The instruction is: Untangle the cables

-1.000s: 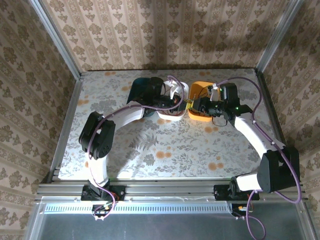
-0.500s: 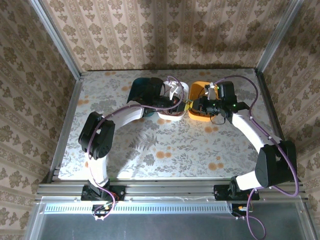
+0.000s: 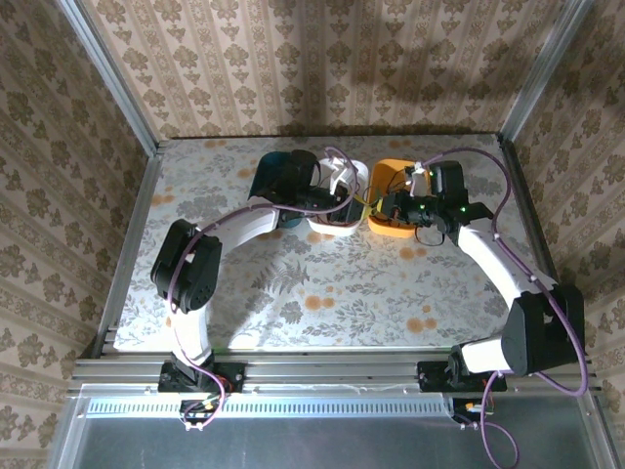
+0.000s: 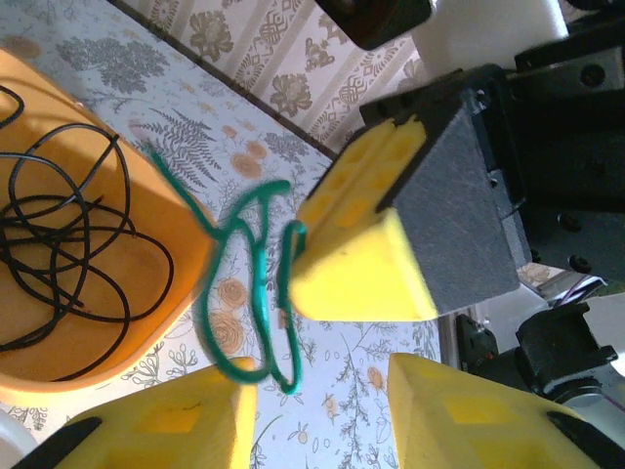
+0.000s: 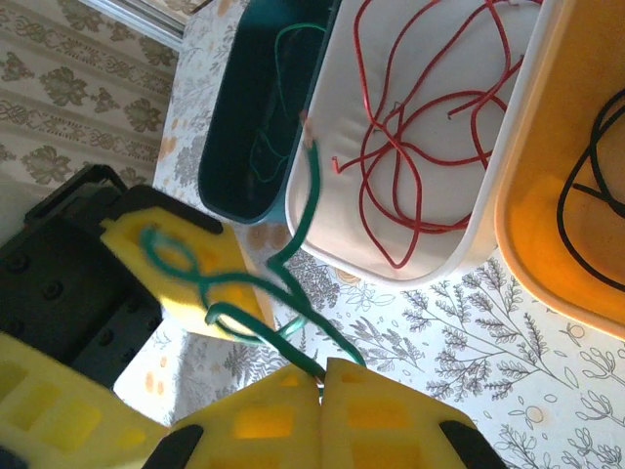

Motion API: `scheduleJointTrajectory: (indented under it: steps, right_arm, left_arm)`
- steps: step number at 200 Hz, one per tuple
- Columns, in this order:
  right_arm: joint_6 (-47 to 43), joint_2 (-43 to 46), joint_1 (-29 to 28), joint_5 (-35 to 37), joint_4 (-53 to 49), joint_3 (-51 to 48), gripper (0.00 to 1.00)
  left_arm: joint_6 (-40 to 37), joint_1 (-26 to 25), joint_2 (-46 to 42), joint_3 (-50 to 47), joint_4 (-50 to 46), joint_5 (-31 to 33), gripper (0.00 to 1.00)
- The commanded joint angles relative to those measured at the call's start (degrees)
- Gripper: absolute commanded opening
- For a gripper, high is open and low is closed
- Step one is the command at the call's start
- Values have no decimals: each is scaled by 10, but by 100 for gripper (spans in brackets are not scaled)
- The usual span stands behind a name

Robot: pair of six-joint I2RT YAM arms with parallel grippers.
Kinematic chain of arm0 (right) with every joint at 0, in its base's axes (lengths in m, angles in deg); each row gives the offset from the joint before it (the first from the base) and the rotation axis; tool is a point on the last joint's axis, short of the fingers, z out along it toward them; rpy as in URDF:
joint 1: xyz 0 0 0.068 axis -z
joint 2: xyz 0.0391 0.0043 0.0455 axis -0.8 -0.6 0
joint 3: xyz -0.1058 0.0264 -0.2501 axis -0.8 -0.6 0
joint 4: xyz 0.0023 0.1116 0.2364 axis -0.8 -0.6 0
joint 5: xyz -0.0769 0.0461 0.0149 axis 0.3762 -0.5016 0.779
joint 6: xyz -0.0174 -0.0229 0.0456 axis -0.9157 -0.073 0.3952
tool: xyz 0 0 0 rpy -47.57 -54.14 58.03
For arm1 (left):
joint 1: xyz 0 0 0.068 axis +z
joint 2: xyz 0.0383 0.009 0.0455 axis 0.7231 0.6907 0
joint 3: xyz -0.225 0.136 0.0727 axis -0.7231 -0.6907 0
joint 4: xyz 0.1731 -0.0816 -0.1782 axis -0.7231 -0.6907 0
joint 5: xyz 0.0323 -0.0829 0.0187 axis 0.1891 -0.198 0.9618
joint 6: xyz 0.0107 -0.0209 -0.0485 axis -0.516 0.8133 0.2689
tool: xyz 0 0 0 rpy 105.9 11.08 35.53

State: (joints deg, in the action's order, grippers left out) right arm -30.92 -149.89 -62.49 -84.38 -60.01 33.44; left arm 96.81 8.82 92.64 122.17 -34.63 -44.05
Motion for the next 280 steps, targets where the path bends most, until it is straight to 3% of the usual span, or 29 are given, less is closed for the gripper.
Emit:
scheduleJointTrajectory:
  steps: [1, 70, 130, 179, 234, 245, 280]
  right_arm:
    - [-18, 17, 0, -13, -18, -11, 3]
    - [-27, 25, -4, -50, -31, -16, 2]
    - [-29, 25, -6, -43, -36, -11, 2]
    - [-30, 20, -6, -58, -36, 0, 2]
    - [-23, 22, -6, -61, -30, -5, 2]
    - [-21, 25, -5, -53, -31, -8, 1]
    - [3, 54, 17, 55, -35, -34, 0]
  left_arm:
    - [5, 8, -17, 17, 15, -20, 41]
    - [4, 10, 7, 65, 9, -29, 41]
    - [-15, 6, 18, 77, -33, -35, 34]
    - [-50, 6, 9, 66, -65, 5, 41]
    - [-46, -1, 26, 88, -57, 16, 8]
    - [-36, -1, 23, 83, -46, 45, 0]
    - [32, 23, -9, 18, 18, 242, 0]
